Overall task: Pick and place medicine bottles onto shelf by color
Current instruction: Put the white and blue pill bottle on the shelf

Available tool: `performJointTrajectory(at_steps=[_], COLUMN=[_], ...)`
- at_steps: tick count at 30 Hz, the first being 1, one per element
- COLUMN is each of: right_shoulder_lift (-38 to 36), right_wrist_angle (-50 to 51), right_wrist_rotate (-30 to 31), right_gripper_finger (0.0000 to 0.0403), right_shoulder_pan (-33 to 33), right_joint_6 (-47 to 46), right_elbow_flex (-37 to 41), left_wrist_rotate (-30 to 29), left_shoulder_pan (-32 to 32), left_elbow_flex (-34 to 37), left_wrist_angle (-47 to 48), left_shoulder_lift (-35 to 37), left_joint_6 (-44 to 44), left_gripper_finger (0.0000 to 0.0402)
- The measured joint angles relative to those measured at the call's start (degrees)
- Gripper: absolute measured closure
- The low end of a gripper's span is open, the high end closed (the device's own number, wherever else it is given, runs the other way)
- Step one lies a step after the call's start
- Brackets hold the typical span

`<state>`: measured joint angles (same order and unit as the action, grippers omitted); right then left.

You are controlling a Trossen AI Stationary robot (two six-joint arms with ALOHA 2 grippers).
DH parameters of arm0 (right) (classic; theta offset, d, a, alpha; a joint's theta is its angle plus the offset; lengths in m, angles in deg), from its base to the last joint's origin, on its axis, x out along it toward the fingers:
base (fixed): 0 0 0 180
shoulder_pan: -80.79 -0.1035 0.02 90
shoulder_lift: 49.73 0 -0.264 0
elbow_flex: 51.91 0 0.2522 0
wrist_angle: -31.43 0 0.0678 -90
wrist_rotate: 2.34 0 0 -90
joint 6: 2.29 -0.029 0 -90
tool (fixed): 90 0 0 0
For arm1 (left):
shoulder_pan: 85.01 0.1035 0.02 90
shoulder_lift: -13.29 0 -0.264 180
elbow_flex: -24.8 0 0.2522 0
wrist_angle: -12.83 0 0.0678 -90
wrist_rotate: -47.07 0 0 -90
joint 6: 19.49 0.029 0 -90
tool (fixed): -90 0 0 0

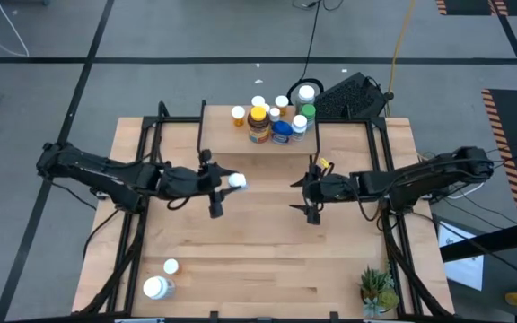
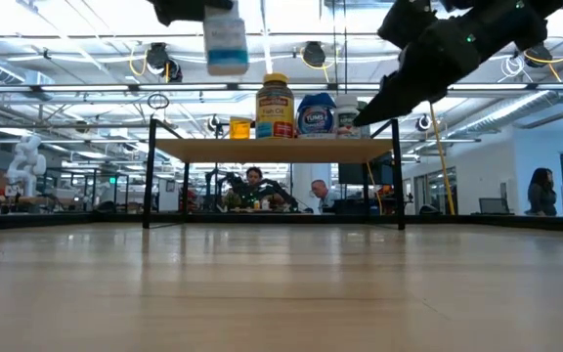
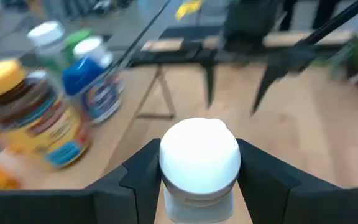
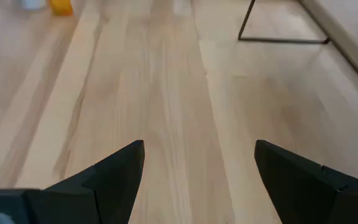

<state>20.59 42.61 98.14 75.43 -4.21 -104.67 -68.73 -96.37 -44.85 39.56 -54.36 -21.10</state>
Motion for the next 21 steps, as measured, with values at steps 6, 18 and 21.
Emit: performJointTrajectory(at_steps=[6, 18, 21], right_shoulder_lift=[-1.98, -2.07, -2.07], right_wrist_angle=[-1.1, -5.49, -6.2], right_wrist_rotate=[0.13, 0.26, 0.26], right_gripper_finger=[0.0101, 0.0101, 0.0101], right_shoulder_pan=[0.02, 0.02, 0.02], right_joint_6=[-0.9, -1.92, -1.92], right_elbow_flex=[0.0, 0.0, 0.0], left_wrist_rotate=[-0.71, 17.68, 23.38], left_shoulder_pan=[4.28, 21.36, 27.52], left_elbow_flex=[-1.82, -1.71, -1.75], left_wrist_angle=[8.36, 5.34, 3.54], left_shoulder_lift=[0.96, 1.16, -0.27], left_joint_6=[-0.33, 13.27, 14.83], left_gripper_finger=[0.0218, 0.0218, 0.0218])
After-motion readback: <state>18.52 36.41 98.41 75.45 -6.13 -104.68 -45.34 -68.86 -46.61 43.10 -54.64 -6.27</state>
